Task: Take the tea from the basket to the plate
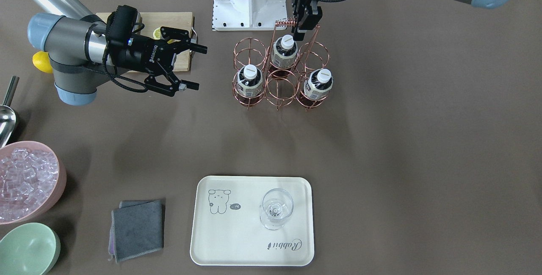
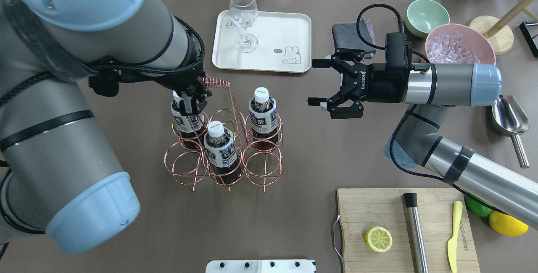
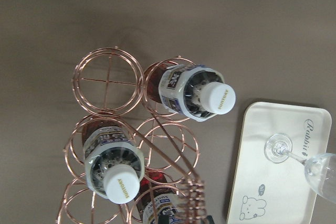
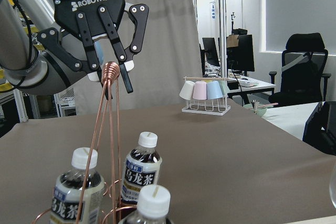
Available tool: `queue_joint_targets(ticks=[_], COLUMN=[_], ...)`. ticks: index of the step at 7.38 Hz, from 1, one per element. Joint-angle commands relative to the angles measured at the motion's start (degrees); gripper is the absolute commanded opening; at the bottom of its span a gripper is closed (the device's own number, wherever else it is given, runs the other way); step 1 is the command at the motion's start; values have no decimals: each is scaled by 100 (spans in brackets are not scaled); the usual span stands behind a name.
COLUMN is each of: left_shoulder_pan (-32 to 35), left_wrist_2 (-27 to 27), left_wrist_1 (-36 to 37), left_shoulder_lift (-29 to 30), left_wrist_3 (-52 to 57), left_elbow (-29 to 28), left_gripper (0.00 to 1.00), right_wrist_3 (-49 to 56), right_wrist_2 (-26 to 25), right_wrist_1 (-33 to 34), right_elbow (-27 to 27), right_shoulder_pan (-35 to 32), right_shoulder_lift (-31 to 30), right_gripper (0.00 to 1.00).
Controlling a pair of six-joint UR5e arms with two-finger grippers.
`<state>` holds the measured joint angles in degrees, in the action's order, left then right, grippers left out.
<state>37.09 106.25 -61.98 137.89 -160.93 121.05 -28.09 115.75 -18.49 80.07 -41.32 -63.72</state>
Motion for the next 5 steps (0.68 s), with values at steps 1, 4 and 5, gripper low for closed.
queue_joint_targets(ticks=[1,4,5], left_shoulder_pan=[-413,-519,-632], left_wrist_2=[-439,-448,-491], left_wrist_1=[-16,-16,-86], left_shoulder_lift=[290,641,703], left_wrist_3=[-333,-395,-395], left_elbow=[-292,-712,-949], left_gripper=[0,0,0], right_wrist_3=[5,-4,-4], right_wrist_2=[0,0,35], right_wrist_1=[-5,3,-14], right_elbow=[18,0,87], right_shoulder_pan=[-25,36,184], right_shoulder_lift=[0,0,0], right_gripper=[100,100,100])
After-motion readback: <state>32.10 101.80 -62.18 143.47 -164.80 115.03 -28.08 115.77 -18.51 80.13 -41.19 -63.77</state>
